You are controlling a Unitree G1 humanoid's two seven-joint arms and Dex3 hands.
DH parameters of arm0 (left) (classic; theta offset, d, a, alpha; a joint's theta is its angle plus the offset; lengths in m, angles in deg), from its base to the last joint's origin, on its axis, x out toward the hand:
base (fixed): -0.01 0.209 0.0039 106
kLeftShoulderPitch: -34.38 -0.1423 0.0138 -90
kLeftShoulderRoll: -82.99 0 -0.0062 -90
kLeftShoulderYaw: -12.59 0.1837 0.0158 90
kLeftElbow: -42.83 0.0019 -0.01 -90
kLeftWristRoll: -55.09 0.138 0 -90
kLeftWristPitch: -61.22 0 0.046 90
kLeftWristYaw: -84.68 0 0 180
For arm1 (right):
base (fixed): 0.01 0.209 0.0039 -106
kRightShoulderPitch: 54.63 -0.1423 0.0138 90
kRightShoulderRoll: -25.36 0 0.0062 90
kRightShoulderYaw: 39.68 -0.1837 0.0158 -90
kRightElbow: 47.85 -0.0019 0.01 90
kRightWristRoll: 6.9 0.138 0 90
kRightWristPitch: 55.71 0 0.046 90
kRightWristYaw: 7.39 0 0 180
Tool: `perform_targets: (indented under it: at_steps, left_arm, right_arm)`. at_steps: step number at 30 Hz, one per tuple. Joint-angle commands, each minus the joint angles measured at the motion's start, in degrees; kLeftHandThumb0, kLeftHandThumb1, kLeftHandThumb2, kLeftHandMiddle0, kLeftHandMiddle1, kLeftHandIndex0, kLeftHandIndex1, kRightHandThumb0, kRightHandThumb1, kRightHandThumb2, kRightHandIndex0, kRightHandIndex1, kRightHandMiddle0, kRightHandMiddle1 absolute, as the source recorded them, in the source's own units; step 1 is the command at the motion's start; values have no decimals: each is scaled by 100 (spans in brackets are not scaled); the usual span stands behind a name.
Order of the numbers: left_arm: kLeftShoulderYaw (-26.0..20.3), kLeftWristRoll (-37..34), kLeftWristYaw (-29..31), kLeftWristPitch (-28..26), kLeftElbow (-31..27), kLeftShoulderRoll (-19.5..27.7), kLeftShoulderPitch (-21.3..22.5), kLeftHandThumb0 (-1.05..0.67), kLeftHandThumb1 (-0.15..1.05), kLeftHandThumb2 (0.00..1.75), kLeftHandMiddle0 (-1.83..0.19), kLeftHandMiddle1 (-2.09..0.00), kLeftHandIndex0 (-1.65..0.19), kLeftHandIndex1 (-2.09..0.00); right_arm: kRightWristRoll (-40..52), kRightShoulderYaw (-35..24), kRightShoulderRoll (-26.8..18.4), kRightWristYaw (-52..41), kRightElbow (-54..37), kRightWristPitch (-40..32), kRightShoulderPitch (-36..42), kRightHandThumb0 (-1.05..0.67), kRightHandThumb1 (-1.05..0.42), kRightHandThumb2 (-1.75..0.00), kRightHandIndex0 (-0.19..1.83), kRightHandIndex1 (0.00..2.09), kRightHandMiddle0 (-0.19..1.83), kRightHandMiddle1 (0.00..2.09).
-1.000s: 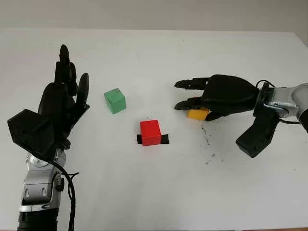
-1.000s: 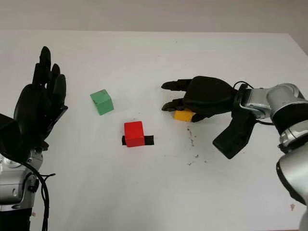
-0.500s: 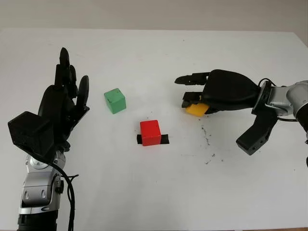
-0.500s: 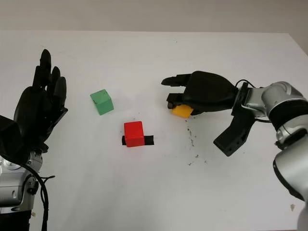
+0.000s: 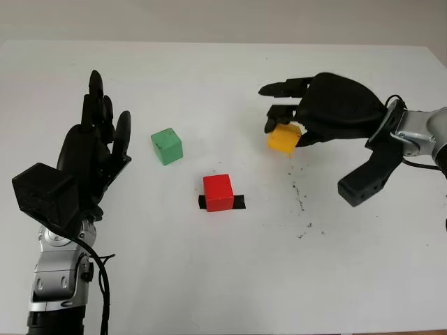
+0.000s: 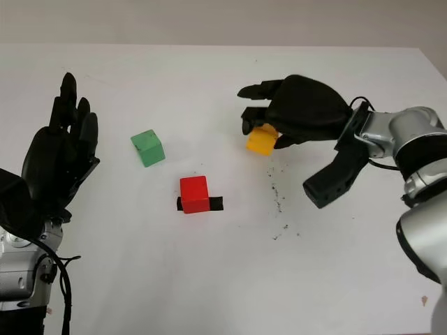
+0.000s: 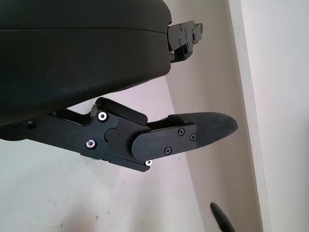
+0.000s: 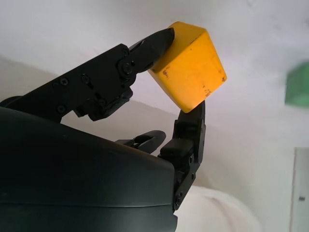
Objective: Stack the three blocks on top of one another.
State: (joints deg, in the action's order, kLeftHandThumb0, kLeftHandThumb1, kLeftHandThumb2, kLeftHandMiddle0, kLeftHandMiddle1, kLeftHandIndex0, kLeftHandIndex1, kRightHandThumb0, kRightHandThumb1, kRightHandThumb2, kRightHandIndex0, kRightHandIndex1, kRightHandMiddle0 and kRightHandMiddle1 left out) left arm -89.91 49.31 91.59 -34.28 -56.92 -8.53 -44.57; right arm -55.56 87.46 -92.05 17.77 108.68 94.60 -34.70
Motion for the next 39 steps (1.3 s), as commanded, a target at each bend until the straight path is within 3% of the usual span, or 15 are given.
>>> perform_targets:
  at_steps: [1, 3, 6, 12, 26, 31, 35, 39]
  left_arm:
    - [13, 6, -8, 2, -124, 9, -82, -65, 105, 59, 19, -4, 19, 0]
    - [9, 1, -24, 1, -127, -7, -78, -65, 105, 58, 19, -4, 19, 0]
    - [24, 14, -45, 25, -114, -30, -72, -66, 105, 57, 19, -5, 19, 0]
    - [61, 79, -110, 54, -128, -58, -103, -66, 105, 58, 18, -4, 19, 0]
    - [55, 105, -264, -85, -274, -177, -131, -68, 105, 56, 17, -6, 19, -2]
    - [86, 121, -280, -128, -388, -191, -194, -65, 105, 57, 17, -5, 19, -2]
    - [130, 149, -285, -138, -461, -183, -247, -64, 105, 57, 18, -5, 19, -2]
    - [147, 150, -292, -81, -432, -190, -268, -64, 105, 57, 18, -5, 19, -2]
  right_arm:
    - [1291, -676, 224, -1386, -116, 28, 158, -29, -84, -6, 46, 2, 61, 112]
    - [2213, -1017, 324, -2503, -440, -204, 351, -28, -85, -6, 43, 2, 56, 121]
    - [3601, -1473, 427, -4179, -1536, -1229, 832, -26, -89, -6, 38, 0, 47, 129]
    - [4407, -2098, 455, -5563, -3336, -3095, 1530, -26, -94, -6, 30, 0, 37, 135]
    - [4763, -2492, 964, -6871, -4923, -5758, 1913, -41, -96, -5, 25, 2, 29, 155]
    - [4921, -2673, 1252, -6637, -5900, -7240, 2424, -41, -94, -5, 24, 2, 29, 159]
    - [5179, -2918, 1446, -6302, -6959, -8662, 2947, -39, -98, -6, 20, 2, 15, 168]
    - [5427, -3172, 1684, -5925, -7580, -9322, 3389, -40, -101, -6, 15, 1, 11, 172]
